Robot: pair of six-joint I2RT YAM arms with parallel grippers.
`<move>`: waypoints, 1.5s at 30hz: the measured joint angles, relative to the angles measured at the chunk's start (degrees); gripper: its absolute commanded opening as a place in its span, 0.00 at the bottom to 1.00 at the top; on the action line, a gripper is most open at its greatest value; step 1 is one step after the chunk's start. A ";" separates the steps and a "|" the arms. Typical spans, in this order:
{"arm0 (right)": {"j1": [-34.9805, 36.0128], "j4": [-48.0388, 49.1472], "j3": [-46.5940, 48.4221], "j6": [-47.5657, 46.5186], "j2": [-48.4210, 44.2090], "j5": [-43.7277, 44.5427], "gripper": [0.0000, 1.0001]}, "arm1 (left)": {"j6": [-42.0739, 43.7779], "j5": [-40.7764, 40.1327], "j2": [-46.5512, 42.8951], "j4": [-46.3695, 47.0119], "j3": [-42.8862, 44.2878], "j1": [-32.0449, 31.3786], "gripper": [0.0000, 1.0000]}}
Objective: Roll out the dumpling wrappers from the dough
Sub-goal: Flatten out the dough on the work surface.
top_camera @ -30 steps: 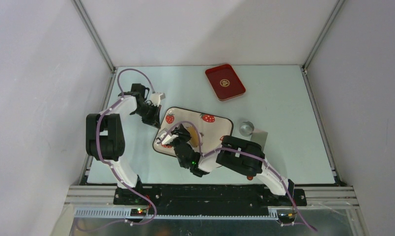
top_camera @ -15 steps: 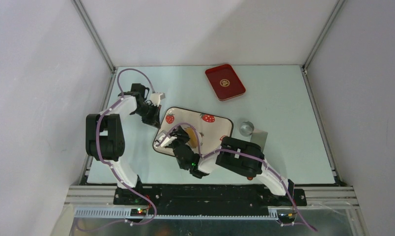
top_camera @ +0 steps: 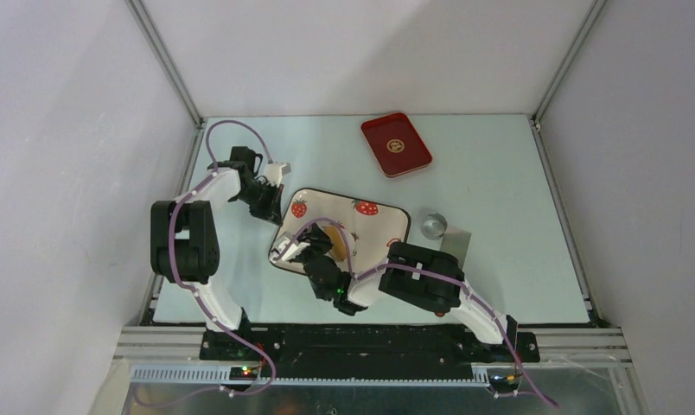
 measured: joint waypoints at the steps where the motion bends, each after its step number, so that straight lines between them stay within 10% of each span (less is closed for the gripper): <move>1: 0.02 0.11 0.00 -0.02 0.04 0.00 0.00 | 0.00 0.00 0.00 -0.02 0.00 0.00 0.00; 45: 2.19 3.34 0.00 -1.86 0.98 -2.32 0.00 | 0.00 0.02 -0.02 0.00 0.00 0.00 0.00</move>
